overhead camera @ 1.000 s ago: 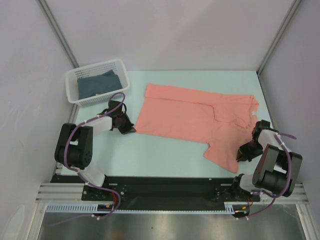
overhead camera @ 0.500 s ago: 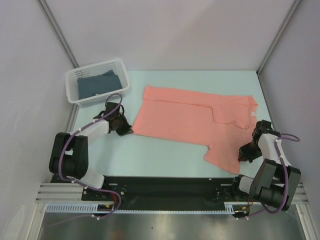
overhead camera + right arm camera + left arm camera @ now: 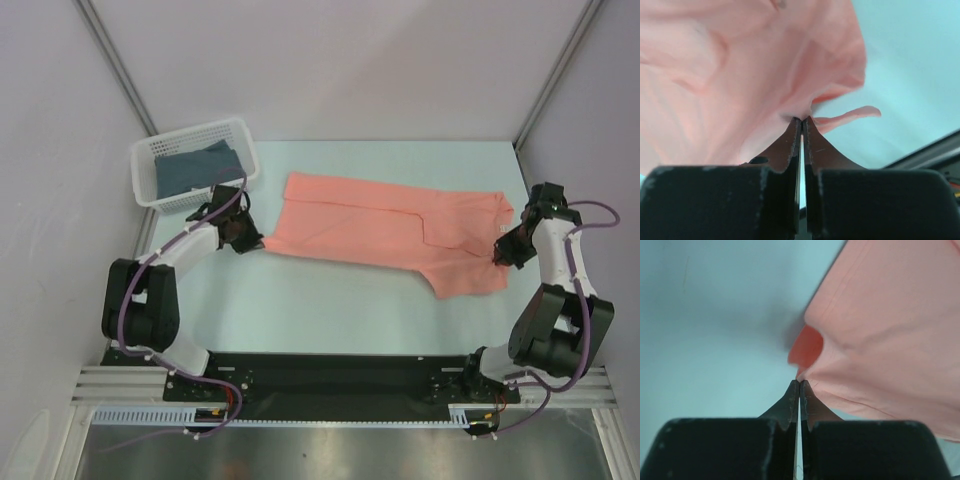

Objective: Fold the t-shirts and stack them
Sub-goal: Fold the tshirt

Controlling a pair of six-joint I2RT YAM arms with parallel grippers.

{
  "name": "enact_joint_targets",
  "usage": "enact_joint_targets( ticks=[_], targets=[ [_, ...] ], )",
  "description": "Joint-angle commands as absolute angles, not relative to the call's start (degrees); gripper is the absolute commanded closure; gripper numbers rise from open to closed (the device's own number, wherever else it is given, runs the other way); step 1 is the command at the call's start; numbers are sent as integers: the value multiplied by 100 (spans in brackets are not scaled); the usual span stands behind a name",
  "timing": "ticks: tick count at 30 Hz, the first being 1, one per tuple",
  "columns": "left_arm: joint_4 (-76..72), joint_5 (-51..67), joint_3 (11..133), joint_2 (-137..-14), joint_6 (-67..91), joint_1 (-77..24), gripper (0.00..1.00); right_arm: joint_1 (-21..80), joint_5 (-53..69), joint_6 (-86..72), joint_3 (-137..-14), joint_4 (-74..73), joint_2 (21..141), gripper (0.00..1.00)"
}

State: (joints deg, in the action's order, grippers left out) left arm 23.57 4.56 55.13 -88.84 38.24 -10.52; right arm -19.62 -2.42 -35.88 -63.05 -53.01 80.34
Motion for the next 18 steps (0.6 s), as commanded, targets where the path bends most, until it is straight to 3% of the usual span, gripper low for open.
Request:
enact_joint_targets(
  ticks=[1,18],
  targets=[
    [2435,211,6150,-9210,3577,-1125,100,-2021,-211,-3314,-7074,-5150,8594,100],
    [3076,70,8850,-11266,3217,-1204,100,-2136,465,-3006,-9289,-5177,10774,100]
  ],
)
